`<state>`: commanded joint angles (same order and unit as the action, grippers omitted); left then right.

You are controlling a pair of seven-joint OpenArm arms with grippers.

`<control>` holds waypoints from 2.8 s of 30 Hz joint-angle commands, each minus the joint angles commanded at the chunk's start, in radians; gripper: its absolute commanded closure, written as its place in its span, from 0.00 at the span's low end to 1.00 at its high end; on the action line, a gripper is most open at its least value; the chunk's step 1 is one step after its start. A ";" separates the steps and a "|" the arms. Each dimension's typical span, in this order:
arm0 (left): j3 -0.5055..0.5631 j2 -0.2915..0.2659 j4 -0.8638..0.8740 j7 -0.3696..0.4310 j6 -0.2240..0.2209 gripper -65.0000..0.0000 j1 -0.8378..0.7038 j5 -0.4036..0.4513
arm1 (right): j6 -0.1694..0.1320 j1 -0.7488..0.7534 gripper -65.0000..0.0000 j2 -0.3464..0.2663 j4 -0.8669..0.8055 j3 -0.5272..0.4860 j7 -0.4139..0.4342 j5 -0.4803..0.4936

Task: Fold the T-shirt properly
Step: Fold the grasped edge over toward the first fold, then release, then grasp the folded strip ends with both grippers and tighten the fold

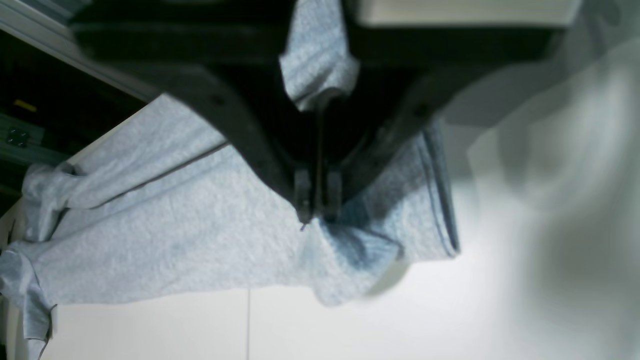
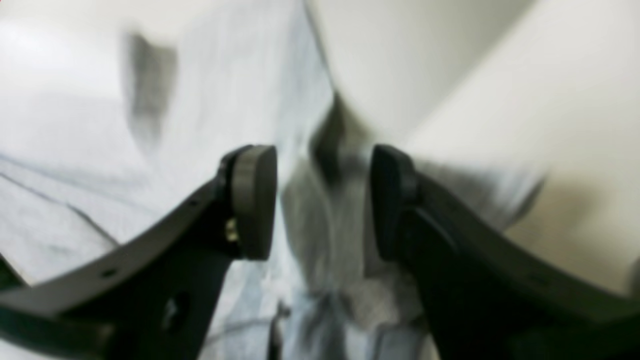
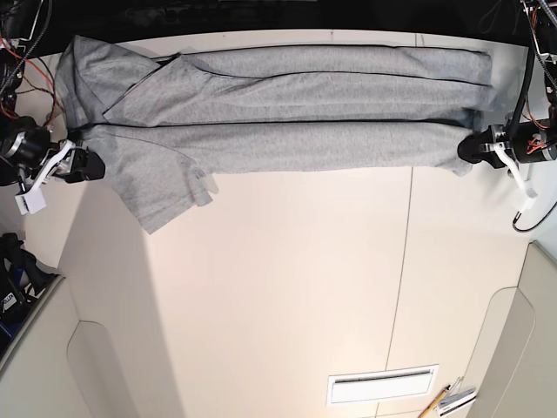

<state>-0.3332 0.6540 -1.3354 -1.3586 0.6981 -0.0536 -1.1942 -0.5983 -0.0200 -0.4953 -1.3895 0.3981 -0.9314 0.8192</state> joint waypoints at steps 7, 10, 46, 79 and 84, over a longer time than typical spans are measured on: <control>0.000 0.000 0.000 0.000 0.000 1.00 -0.003 -0.014 | 0.011 -0.080 0.54 0.049 0.010 -0.003 0.099 -0.123; 0.000 0.000 0.000 0.000 0.000 1.00 -0.002 -0.038 | 0.011 -0.101 0.54 0.079 0.060 -0.027 0.130 -0.156; 0.000 0.067 -0.007 -0.038 0.000 1.00 -0.003 -0.289 | -0.008 -0.008 1.00 0.160 -0.144 -0.089 -0.021 0.012; -0.002 0.195 -0.007 -0.038 0.000 0.58 -0.182 -0.289 | -0.008 0.309 0.59 0.160 -0.340 0.134 -0.116 0.161; -0.002 0.248 -0.007 -0.038 0.000 0.44 -0.182 -0.289 | -0.008 0.309 0.59 0.161 -0.385 0.167 -0.116 0.191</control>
<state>-0.3351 0.9016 -1.3426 -1.3963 0.6981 -0.2359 -1.4835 -0.6067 0.2886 -0.3347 -1.7744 0.5655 -1.0473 1.0103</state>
